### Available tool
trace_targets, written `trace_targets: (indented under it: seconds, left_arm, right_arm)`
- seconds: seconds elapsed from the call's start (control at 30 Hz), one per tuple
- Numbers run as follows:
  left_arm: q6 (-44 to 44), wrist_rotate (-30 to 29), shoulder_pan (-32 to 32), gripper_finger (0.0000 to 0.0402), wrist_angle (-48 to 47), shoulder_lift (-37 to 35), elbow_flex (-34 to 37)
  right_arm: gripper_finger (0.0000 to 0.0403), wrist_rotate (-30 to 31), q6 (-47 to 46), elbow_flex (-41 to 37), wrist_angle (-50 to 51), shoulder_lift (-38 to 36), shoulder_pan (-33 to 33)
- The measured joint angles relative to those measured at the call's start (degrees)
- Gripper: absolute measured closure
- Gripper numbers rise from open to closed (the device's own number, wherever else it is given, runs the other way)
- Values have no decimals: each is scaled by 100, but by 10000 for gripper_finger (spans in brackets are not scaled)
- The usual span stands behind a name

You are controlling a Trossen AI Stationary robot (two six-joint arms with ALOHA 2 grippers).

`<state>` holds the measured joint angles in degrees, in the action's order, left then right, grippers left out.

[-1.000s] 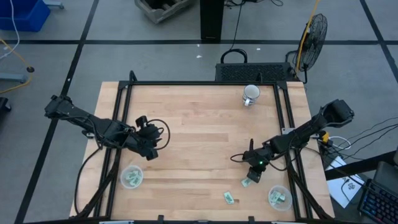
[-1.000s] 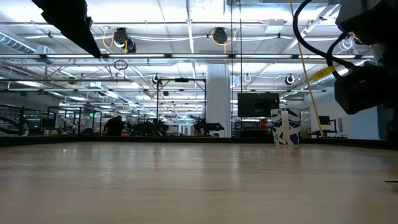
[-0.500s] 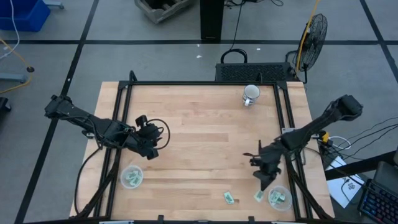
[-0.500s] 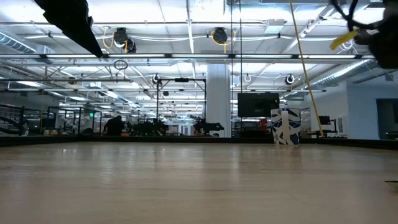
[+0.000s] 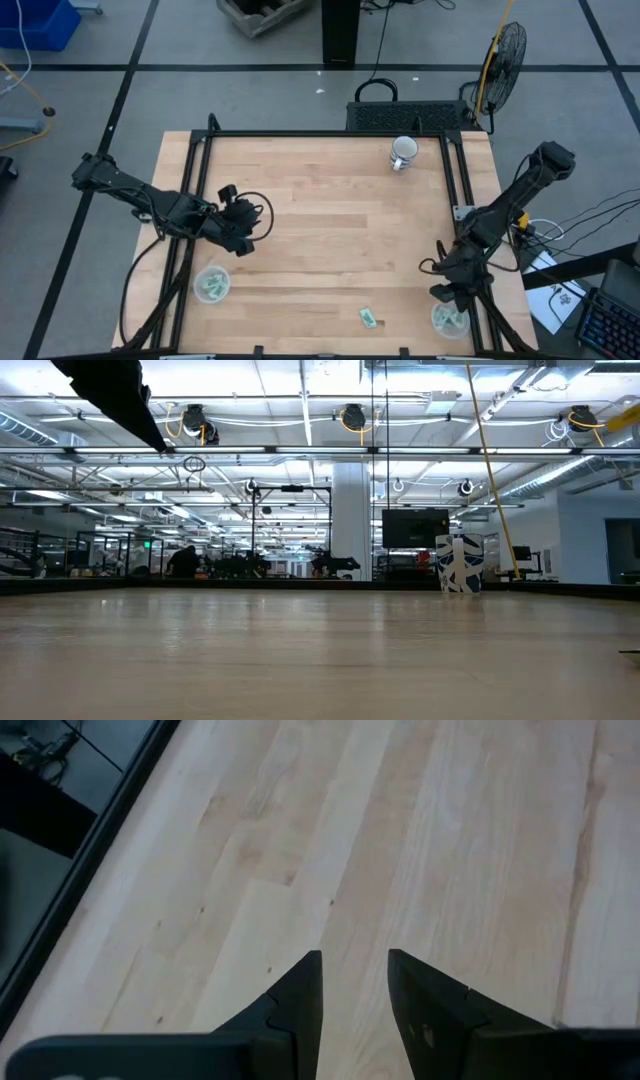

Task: Pick and place Stevia / Truvia into bins
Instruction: Put the stevia packet into the bottom transparent container

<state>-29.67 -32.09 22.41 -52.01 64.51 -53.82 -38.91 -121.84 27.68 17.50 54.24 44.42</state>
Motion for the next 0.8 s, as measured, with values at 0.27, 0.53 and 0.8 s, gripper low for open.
trace_targets:
  seconds: [0.27, 0.53, 0.8]
  left_arm:
    - [-85, -47, 0, 279, 0, 0, 0]
    - [-212, -47, 0, 279, 2, 0, 0]
    - [-193, -47, 0, 279, 1, 0, 0]
  right_arm:
    - [401, 620, 262, 0, 406, 0, 72]
    - [367, 587, 493, 0, 402, 0, 70]
    - [331, 589, 870, 0, 105, 0, 70]
